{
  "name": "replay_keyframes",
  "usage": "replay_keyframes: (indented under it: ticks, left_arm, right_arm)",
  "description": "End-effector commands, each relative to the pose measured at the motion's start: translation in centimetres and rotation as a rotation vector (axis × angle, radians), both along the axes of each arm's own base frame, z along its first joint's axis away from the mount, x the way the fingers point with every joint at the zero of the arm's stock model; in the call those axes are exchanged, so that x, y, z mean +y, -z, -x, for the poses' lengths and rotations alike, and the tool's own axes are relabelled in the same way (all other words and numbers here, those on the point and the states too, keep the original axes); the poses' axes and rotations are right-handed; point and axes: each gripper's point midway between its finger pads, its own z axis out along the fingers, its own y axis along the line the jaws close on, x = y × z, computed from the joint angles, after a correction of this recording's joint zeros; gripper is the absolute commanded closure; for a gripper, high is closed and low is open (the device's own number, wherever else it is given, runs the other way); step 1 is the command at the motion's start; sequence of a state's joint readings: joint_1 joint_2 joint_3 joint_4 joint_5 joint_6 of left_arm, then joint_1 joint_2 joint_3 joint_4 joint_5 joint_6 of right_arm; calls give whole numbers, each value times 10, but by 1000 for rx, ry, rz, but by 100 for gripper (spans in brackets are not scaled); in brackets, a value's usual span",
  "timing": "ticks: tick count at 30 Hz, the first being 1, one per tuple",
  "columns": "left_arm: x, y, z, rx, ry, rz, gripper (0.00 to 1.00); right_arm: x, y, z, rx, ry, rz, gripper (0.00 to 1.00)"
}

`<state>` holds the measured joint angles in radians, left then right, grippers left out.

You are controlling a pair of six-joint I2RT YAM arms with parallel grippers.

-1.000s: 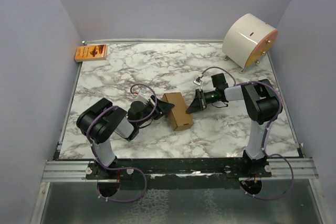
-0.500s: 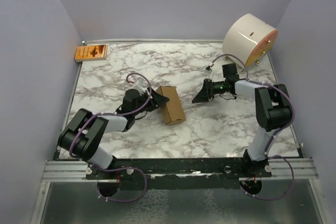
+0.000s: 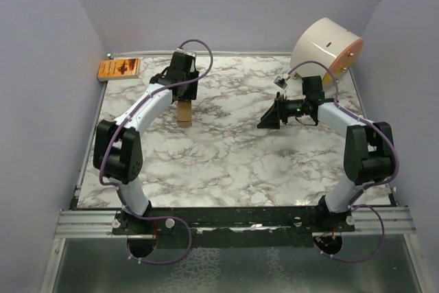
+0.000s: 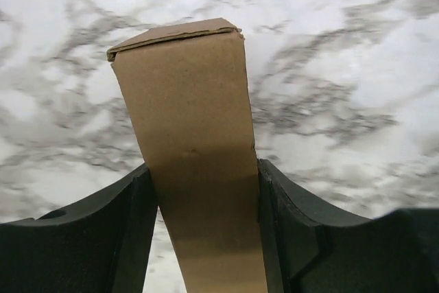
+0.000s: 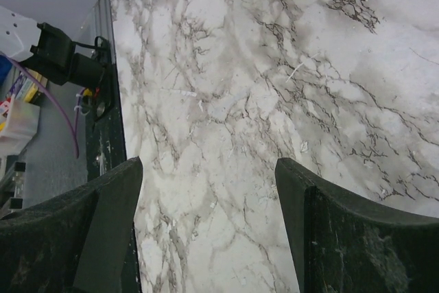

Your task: Fold the paper box

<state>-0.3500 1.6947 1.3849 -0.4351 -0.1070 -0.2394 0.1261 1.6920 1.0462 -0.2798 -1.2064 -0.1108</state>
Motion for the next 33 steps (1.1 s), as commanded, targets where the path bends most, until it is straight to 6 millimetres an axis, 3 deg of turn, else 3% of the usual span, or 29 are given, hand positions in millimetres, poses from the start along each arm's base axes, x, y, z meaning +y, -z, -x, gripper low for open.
replay_keyframes:
  ticks: [1,4,8,15,19,20,26,33]
  left_arm:
    - [79,26,12,217,-35,-545,79]
    - [89,18,-9,189,-58,-649,79]
    - [86,25,-25,194,-48,-695,75]
    - [74,67,-26,271,3,-789,29]
    - [65,72,-25,269,32,-756,11]
    - [58,72,-24,271,56,-728,3]
    - [7,61,-12,215,199,-451,1]
    - [-31,35,17,134,305,-174,1]
  right_arm:
    - [0,-2,-1,-27,4,21,21]
    - [-1,-2,-2,-28,6,23,21]
    - [-1,0,-2,-22,7,24,21]
    - [-1,1,-2,-16,6,22,21]
    - [-1,1,-2,-16,6,21,21]
    - [-1,1,-2,-14,5,20,21]
    - [-1,2,-2,-12,1,22,21]
    - [-3,3,-2,-46,-11,37,21]
